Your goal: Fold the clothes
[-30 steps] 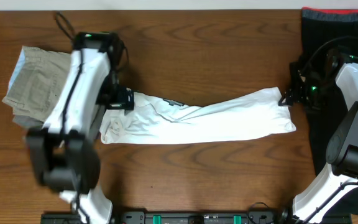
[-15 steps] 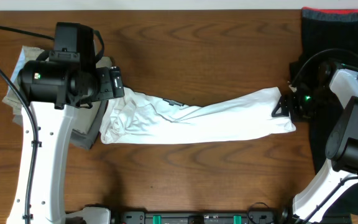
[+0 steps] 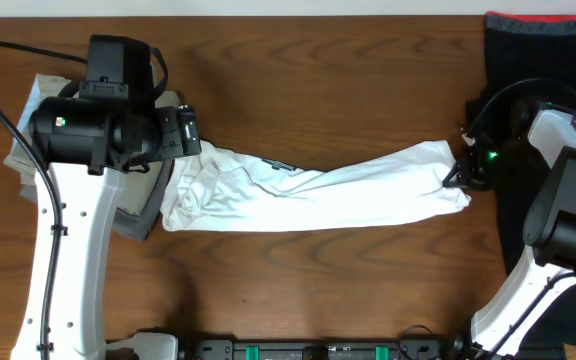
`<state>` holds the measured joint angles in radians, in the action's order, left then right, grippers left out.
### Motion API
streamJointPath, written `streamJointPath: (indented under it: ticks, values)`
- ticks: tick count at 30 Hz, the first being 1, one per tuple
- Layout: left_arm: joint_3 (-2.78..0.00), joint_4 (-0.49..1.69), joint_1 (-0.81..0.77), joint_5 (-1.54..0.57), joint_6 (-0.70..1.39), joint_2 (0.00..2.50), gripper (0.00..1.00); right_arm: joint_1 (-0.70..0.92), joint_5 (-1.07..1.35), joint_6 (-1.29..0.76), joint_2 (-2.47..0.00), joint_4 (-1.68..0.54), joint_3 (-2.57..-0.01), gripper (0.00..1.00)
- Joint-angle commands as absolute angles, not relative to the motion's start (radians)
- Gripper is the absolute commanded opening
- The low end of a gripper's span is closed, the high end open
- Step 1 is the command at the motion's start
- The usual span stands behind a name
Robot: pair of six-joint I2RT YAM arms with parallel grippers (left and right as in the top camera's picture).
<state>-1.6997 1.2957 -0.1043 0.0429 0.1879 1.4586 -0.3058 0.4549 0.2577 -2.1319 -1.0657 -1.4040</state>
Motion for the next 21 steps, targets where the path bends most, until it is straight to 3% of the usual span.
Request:
streamJointPath:
  ticks: [1,12,21]
  values:
    - [-1.710,1.287,-0.096,0.037,0.204,1.458,0.98,-0.313,0.412,0.260,-2.149,-1.075,-1.388,0.01]
    - [-1.711,1.271,-0.096,0.037,0.204,1.458,0.98,-0.447,0.295,0.135,-2.010,-1.197,-1.553,0.01]
    - [-1.710,1.251,-0.096,0.037,0.204,1.458,0.98,-0.375,0.334,0.150,-1.896,-1.280,-1.605,0.01]
